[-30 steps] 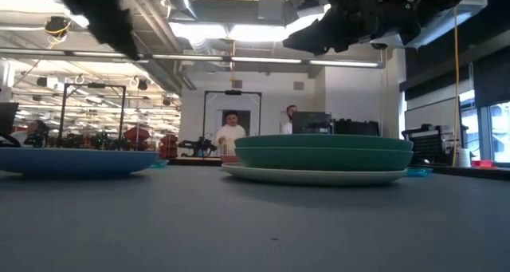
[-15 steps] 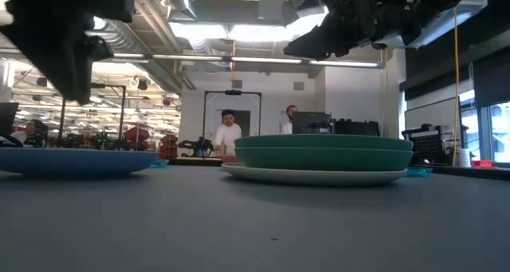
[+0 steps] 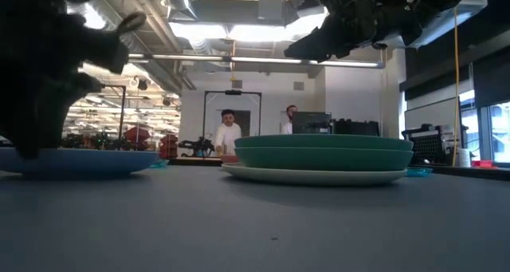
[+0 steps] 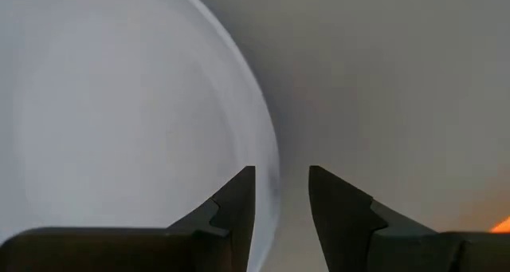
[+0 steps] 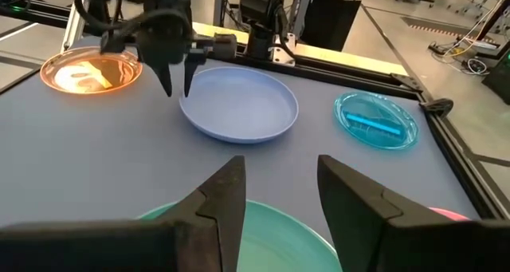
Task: Stack plastic plates
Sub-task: Stack the blue plate on top of the green plate
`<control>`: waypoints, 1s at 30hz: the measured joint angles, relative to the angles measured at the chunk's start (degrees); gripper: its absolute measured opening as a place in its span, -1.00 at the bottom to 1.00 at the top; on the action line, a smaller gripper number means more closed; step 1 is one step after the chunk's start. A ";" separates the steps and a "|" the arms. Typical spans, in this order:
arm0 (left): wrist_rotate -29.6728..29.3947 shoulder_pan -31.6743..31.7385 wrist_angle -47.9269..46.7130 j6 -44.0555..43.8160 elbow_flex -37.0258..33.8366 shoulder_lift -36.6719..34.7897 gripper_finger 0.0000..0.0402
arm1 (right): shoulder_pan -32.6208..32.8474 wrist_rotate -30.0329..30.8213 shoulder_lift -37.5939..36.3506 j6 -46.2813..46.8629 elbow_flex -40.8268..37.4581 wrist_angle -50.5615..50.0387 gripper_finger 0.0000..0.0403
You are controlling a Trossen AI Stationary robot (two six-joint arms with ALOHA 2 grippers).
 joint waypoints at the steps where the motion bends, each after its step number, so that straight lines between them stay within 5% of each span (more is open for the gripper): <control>1: -0.08 0.04 0.00 0.02 0.00 0.81 -0.44 | 0.00 0.00 0.00 0.02 0.00 0.02 -0.26; 8: 0.28 0.92 0.04 0.70 -0.04 5.02 -0.47 | 0.00 0.00 0.00 0.02 0.00 0.02 -0.26; 19: 0.76 0.85 -1.01 5.32 0.54 5.07 -0.95 | 0.00 0.02 0.00 0.00 0.00 0.07 -0.26; 30: -6.16 1.27 -9.73 16.20 9.92 5.49 -0.98 | 0.13 1.20 -3.12 4.59 0.00 -4.52 -0.26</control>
